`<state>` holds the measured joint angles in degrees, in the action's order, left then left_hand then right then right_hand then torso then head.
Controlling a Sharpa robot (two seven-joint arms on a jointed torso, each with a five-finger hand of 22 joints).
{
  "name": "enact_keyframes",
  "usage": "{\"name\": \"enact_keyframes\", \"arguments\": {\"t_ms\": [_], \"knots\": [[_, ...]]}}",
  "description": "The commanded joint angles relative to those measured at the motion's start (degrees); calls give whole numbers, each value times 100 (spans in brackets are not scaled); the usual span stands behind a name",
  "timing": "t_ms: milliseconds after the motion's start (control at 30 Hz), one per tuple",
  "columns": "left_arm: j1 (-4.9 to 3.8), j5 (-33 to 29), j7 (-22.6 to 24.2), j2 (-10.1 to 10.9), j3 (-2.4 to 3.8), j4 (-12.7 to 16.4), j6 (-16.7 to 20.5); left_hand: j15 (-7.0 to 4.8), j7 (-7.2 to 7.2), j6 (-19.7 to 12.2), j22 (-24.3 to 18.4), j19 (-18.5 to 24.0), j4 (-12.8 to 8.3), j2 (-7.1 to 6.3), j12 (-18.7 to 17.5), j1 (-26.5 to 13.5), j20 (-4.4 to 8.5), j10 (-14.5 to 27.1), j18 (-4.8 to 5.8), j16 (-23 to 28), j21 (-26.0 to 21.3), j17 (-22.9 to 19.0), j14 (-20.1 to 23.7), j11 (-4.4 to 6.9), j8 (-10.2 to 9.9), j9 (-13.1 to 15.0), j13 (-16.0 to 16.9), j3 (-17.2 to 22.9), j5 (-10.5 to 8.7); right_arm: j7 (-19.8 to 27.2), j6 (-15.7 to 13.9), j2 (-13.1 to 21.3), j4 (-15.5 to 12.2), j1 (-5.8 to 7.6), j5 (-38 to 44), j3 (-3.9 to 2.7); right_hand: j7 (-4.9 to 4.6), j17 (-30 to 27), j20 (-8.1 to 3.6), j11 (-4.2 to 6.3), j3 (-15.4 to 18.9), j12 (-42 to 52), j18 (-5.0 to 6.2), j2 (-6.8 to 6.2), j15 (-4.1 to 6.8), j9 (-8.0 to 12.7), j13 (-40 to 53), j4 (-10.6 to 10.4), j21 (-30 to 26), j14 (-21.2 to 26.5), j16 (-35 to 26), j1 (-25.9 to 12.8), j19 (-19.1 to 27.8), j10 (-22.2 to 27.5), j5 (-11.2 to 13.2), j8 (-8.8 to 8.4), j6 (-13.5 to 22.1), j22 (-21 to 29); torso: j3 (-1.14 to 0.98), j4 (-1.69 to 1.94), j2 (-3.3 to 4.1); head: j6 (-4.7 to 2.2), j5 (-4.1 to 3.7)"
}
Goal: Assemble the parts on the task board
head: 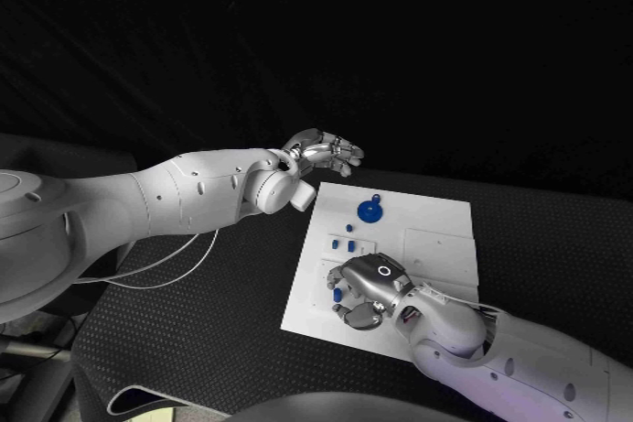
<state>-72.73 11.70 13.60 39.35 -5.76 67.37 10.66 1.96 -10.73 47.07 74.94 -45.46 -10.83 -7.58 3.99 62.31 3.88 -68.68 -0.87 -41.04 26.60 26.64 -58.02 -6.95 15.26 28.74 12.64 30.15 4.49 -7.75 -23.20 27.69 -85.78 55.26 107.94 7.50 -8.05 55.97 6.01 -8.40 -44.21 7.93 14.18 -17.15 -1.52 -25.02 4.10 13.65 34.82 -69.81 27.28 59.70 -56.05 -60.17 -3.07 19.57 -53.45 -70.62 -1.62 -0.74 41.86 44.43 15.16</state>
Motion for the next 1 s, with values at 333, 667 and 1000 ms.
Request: {"name": "enact_keyframes", "arguments": {"t_ms": [333,667,1000], "knots": [[-6,-30,31,-15,4,-5,-84,29,-12,-48,65,-15,29,-21,-5,-57,-43,41,-5,42,-41,12,-20,9,-33,-7,-6,0,-29,132,-459,151,-256,93,-294,-41,74,44,-61,8,299,33,82,-4,-30,62,1,175,74,-117,41,-72,-77,124,20,-134,294,2,2,-4,-4,-22,-36],[-5,-30,33,-7,3,-61,-80,29,-14,-53,67,-16,30,-22,-4,-56,-43,43,-5,44,-43,14,-20,8,-35,-8,-6,0,-30,277,-201,761,-696,672,-1599,-198,-59,76,-92,69,318,200,82,19,28,58,39,-109,98,-178,67,-296,-163,-4,29,-125,340,27,-6,-17,-12,-169,-153],[5,-30,41,-22,0,-169,-72,29,-15,-53,70,-19,35,-22,-2,-60,-44,42,-5,45,-45,18,-22,8,-33,-8,-6,-2,-31,-68,729,1543,-775,1226,-3596,-287,-148,564,-312,454,489,1526,82,163,381,-5,769,-389,584,-376,433,-206,-452,-715,23,-29,288,-263,-21,-81,-56,-462,-472]]}}
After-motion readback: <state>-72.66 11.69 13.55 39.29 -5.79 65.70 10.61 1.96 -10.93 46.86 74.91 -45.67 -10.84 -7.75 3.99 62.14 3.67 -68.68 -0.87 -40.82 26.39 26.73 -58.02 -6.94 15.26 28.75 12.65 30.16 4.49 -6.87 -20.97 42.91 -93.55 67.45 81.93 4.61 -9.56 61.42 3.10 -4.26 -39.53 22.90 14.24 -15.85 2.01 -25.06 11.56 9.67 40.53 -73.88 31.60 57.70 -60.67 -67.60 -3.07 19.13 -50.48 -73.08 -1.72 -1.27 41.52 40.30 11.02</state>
